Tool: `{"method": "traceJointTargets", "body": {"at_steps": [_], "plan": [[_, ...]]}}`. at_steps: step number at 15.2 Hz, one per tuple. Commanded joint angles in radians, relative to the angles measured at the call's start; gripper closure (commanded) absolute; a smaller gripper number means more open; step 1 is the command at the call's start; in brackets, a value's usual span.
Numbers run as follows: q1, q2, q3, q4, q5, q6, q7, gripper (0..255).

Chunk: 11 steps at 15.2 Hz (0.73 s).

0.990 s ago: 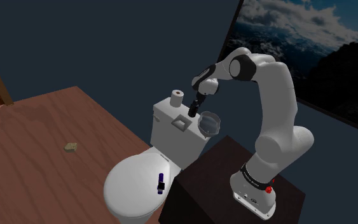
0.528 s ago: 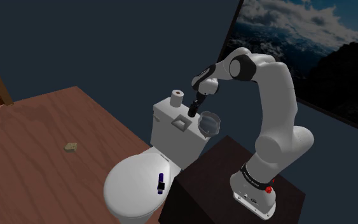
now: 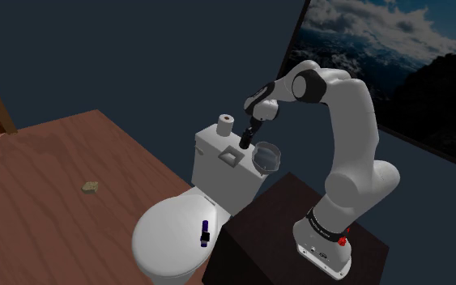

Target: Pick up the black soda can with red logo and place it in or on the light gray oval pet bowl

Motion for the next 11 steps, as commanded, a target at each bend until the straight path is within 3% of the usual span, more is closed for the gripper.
{"method": "traceJointTargets", "body": {"at_steps": [1, 11], "plan": [[0.003, -0.010, -0.002, -0.006, -0.003, -0.007, 0.002, 255], [0.025, -0.118, -0.034, -0.038, -0.034, -0.084, 0.028, 255]]}}
